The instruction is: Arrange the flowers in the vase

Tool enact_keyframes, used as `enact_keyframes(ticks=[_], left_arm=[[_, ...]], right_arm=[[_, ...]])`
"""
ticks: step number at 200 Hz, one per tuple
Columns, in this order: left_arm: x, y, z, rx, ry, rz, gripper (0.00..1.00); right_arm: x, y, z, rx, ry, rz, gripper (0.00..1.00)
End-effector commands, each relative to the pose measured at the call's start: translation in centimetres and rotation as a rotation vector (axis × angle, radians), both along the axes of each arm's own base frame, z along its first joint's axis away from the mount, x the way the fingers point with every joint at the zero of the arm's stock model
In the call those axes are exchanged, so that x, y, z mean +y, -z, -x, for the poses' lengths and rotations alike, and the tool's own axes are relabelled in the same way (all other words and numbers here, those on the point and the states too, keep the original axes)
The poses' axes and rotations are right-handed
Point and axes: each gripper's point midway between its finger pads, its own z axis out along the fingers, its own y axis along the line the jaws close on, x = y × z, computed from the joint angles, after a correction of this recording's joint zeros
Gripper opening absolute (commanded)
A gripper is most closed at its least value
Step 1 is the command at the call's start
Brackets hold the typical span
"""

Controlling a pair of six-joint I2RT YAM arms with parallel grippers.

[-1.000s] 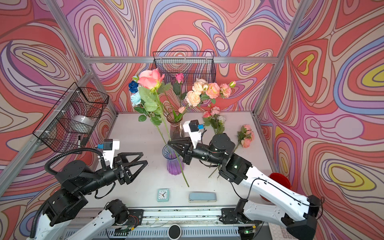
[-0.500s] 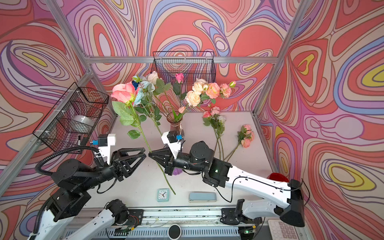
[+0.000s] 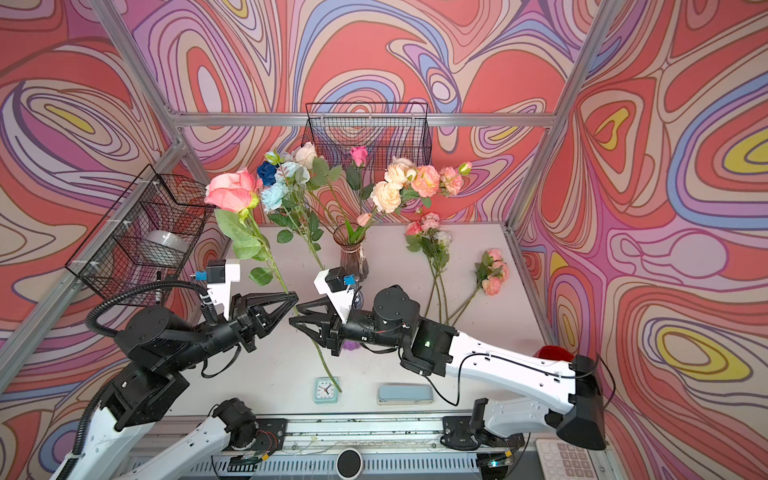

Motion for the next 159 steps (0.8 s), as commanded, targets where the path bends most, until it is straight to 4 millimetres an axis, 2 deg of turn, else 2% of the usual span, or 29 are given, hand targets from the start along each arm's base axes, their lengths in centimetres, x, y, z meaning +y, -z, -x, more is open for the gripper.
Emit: enact_keyframes(ticks=[1,55,78,95,114,127,159], left_arm=[[0.4,-3.1,0.3,-0.112,-0.019,-0.004,0.00],[0.3,-9.4,-2.8,-0.331,-0.164,-0.075,0.00],[-0.4,-11.6,-4.3,-0.417,-0.198,-0.075,0.00],[-1.0,-12.2,-5.8,-0.451,-0.237,-0.075,0.00],[-1.8,-11.8,-8.0,-0.455,-0.275,-0.081,0.00],[-2.5,-10.8,-9.7,-0.447,-0.296,-0.099,0.00],[-4.2,-6.3,-13.1,-0.366,-0.318,-0.160,0.00]], right_arm=[[-2.0,-0.8,-0.4,-0.028,0.078,-0.007,0.48],[-7.8,-3.0,-0.5,-0.080,0.221,-0.060,0.50],[-9.2,-3.4,-0.3,-0.089,0.246,-0.071,0.50],[-9.7,-3.3,-0.3,-0.088,0.257,-0.073,0.51],[-10.2,-3.2,-0.3,-0.085,0.269,-0.076,0.50],[-10.4,-3.0,-0.3,-0.084,0.272,-0.076,0.50],[-10.9,-2.7,-0.2,-0.079,0.282,-0.074,0.51]])
